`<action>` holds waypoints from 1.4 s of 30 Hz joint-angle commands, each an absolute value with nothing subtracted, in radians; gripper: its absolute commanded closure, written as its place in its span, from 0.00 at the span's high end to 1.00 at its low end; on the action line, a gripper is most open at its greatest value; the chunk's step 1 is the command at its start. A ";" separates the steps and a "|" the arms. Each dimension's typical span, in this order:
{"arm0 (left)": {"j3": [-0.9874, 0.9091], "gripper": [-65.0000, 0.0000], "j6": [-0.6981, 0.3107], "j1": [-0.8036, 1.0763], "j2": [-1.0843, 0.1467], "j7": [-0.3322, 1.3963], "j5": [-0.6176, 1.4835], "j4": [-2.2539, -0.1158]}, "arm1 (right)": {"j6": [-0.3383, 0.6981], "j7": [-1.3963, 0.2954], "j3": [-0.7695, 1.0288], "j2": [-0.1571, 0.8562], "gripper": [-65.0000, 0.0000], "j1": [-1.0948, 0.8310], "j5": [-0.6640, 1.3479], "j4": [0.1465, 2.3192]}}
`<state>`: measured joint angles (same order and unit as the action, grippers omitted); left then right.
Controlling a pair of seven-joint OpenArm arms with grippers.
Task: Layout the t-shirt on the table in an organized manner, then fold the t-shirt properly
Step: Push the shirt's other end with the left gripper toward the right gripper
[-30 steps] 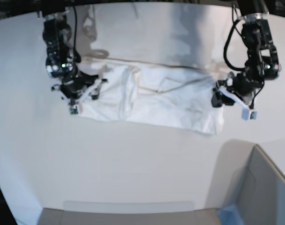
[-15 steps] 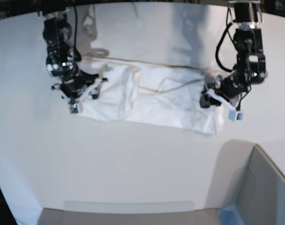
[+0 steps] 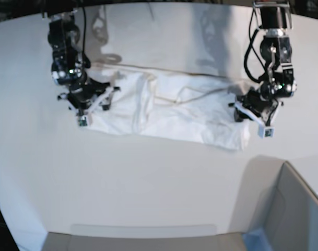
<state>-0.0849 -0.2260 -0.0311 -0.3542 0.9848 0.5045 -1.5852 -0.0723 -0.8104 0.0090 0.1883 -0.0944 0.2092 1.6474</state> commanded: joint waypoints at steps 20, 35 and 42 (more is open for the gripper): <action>0.200 0.26 -0.239 -0.084 -0.352 0.960 0.512 -1.466 | -0.076 -0.851 0.007 0.191 0.48 -0.104 0.205 1.650; -0.019 0.00 -0.240 -0.117 -0.426 0.949 0.515 -1.331 | -0.071 -0.842 0.007 0.189 0.48 -0.102 0.211 1.750; -0.081 0.00 -0.240 -0.105 -0.426 0.963 0.512 -1.458 | -0.071 -0.748 0.005 0.189 0.48 -0.102 0.213 1.844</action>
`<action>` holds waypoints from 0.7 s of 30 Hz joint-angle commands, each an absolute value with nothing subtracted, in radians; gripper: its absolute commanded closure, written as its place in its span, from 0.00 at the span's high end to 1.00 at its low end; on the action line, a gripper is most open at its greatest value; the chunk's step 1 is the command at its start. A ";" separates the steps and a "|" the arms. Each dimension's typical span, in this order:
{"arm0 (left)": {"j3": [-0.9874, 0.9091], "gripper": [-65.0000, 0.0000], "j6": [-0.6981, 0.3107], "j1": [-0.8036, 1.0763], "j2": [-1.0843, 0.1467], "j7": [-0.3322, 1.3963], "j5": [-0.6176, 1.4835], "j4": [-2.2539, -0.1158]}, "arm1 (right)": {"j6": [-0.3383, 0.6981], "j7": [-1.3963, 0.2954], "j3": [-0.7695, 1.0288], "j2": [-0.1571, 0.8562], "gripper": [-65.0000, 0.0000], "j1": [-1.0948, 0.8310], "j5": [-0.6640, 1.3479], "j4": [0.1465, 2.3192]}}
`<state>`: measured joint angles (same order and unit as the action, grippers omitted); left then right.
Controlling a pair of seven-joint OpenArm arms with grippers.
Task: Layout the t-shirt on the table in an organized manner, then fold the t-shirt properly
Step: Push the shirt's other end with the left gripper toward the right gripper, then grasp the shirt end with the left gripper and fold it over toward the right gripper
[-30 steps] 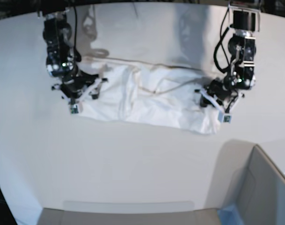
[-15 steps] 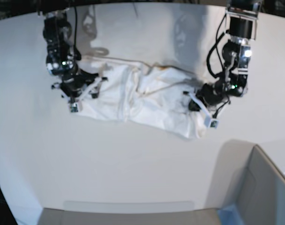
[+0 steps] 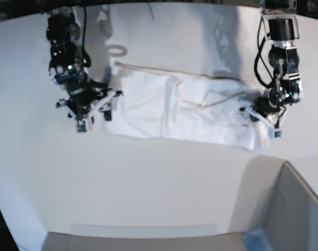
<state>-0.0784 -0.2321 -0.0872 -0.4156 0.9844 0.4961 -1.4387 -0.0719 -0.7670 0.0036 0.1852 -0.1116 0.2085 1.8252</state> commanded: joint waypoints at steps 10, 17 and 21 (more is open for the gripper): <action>-0.079 0.00 -0.239 -0.035 -0.380 1.129 0.510 -1.791 | -0.071 -0.750 0.015 0.188 0.48 -0.133 0.213 1.859; -0.010 0.00 -0.232 -0.042 -0.320 1.228 0.510 -1.939 | -0.077 -0.748 0.016 0.188 0.48 -0.185 0.213 1.857; 0.058 0.00 -0.232 -0.042 -0.272 1.250 0.510 -2.000 | -0.079 -0.746 0.064 0.185 0.48 -0.216 0.214 1.857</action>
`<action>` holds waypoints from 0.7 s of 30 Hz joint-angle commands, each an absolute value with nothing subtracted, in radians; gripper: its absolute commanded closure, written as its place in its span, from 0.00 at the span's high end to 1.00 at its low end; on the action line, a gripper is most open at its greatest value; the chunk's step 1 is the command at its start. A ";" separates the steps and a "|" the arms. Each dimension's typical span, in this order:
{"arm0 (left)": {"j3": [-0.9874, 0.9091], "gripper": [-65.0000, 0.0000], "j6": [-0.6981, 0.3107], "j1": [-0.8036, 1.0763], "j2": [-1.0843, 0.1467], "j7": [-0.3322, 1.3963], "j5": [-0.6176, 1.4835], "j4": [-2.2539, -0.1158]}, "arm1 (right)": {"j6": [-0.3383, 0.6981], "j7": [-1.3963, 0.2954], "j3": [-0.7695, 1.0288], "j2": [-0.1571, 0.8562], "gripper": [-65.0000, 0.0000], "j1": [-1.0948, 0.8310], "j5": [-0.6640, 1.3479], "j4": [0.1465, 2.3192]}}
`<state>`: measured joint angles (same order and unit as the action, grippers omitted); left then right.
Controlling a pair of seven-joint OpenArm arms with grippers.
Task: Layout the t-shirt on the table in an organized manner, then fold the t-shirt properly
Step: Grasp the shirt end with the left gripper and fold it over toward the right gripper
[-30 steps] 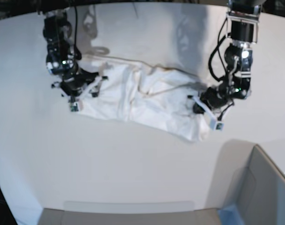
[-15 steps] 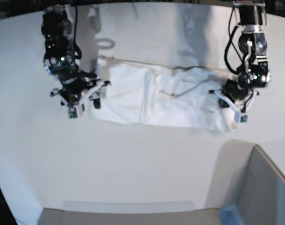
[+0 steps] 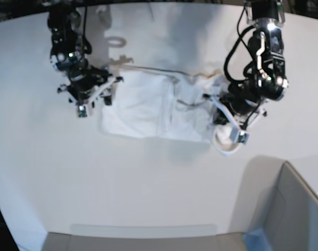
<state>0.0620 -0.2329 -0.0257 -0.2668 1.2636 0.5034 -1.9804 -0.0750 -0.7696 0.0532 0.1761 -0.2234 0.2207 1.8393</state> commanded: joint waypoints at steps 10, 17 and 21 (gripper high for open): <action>0.157 0.00 -0.232 -0.067 -0.153 1.254 0.516 -2.028 | -0.073 -0.750 0.243 0.136 0.48 -0.245 0.214 1.817; 0.274 0.00 -0.231 -0.081 -0.068 1.254 0.510 -2.026 | -0.073 -0.746 0.243 0.136 0.48 -0.245 0.213 1.750; 0.277 0.00 -0.231 -0.077 -0.038 1.254 0.510 -2.025 | -0.073 -0.746 0.243 0.136 0.48 -0.245 0.213 1.750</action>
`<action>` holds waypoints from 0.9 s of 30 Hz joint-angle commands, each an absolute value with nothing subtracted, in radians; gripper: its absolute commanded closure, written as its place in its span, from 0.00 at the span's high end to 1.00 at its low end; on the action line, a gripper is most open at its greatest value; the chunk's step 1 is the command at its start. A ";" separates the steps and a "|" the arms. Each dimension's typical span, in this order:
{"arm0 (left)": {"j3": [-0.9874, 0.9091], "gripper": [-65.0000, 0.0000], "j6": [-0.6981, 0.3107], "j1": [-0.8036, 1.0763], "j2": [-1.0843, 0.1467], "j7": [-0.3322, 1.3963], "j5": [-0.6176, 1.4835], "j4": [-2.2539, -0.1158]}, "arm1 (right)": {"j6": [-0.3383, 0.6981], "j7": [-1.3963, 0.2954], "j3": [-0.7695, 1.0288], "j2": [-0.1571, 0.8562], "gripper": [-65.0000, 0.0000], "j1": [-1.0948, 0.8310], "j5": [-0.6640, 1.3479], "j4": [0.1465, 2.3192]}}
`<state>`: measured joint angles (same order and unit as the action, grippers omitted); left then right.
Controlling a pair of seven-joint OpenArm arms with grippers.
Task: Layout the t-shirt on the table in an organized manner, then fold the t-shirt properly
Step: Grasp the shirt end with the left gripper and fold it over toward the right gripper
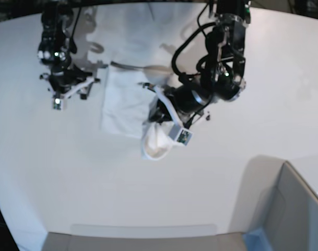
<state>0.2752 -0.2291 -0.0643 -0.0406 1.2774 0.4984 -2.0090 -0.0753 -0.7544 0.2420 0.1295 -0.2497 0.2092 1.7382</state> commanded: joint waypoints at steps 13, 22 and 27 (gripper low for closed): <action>0.403 0.00 -0.137 -0.085 0.004 1.244 0.510 -1.975 | -0.073 -0.750 0.242 0.130 0.48 -0.243 0.213 1.755; 0.432 0.00 -0.122 -0.142 0.005 1.221 0.510 -1.897 | -0.073 -0.750 0.242 0.127 0.48 -0.246 0.214 1.759; 0.433 0.00 -0.122 -0.147 0.005 1.185 0.513 -1.836 | -0.073 -0.750 0.249 0.148 0.48 -0.277 0.320 1.787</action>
